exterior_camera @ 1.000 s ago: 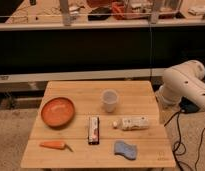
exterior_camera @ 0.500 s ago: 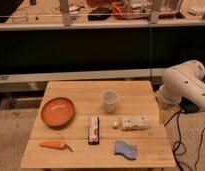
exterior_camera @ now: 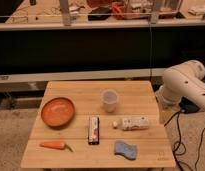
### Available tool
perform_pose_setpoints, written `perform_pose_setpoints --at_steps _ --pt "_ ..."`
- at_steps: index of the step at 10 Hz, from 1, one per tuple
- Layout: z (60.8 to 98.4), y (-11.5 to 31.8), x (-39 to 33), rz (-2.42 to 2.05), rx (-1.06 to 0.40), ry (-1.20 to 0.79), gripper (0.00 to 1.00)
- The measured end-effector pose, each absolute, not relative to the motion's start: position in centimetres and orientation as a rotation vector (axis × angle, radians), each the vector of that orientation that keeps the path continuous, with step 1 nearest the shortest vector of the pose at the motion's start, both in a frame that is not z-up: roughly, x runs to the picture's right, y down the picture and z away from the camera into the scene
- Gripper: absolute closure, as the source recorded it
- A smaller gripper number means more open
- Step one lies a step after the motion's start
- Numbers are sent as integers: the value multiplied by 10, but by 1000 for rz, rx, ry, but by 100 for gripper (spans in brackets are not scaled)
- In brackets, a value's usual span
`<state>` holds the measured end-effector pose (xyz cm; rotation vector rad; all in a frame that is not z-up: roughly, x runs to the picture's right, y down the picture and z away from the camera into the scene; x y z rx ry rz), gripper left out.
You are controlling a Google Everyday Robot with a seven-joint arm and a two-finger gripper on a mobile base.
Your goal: Pick up the ceramic cup
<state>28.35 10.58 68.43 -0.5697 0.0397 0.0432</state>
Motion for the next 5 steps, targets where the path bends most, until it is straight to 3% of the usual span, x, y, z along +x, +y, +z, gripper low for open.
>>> perform_pose_setpoints --at_steps 3,5 --pt "684 101 282 34 -554 37 20" --pt "689 72 259 -26 -488 17 20"
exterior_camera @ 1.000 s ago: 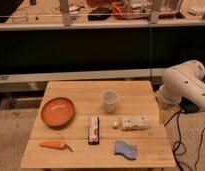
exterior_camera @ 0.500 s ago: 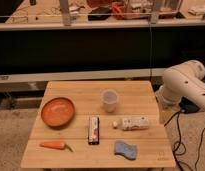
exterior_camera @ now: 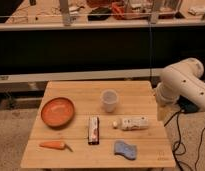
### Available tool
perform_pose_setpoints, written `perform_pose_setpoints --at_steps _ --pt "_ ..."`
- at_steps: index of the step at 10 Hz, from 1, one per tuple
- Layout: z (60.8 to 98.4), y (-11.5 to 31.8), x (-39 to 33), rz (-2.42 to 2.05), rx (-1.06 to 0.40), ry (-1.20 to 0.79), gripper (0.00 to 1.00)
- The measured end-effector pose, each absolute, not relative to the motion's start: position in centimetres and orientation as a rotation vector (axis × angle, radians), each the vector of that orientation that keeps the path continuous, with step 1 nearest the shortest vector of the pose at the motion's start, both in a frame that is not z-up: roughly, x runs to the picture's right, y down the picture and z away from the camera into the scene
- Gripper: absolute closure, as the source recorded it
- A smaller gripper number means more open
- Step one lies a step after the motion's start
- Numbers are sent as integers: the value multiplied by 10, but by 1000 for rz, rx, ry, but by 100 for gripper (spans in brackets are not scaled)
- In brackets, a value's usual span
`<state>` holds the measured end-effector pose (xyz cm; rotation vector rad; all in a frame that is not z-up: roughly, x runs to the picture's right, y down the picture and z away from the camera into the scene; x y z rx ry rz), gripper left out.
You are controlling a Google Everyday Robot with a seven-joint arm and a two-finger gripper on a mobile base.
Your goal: Pick up the ceramic cup
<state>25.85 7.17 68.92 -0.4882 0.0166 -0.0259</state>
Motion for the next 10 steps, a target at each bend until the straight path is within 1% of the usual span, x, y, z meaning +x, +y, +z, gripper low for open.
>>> perform_pose_setpoints --at_steps 3,5,8,10 --pt "691 44 237 -92 -419 -7 20" --pt "689 34 225 -132 -398 -30 20" --pt "700 4 207 -178 -379 -57 20" --pt "700 2 196 -213 -372 -78 20"
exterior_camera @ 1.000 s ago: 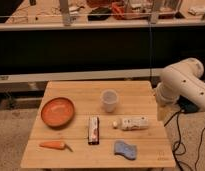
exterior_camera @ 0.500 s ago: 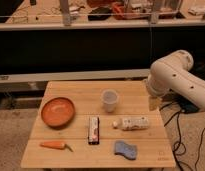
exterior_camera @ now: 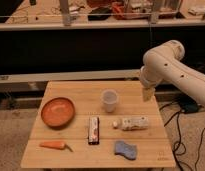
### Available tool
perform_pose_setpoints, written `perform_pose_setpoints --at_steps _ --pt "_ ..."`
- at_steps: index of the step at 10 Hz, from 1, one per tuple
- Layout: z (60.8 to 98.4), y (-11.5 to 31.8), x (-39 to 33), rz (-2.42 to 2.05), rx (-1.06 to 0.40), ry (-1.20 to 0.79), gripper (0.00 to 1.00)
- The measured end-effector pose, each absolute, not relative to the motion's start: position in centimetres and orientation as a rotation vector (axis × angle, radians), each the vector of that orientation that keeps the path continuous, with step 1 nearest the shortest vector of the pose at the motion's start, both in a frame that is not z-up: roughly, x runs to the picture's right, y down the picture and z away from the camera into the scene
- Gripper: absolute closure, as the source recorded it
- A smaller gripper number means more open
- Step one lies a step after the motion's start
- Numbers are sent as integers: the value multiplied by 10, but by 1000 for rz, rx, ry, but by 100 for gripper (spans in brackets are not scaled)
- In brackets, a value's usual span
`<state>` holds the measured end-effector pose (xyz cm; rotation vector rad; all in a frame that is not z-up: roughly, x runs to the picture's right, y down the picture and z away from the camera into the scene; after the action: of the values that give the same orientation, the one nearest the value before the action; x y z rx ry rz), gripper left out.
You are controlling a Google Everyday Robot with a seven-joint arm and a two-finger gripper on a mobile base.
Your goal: Pick up the ceramic cup
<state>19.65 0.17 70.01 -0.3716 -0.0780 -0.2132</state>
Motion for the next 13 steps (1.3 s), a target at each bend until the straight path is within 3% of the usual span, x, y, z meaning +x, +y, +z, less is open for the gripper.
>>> perform_pose_setpoints --at_steps 13 --pt "741 -7 127 -361 -385 -212 20"
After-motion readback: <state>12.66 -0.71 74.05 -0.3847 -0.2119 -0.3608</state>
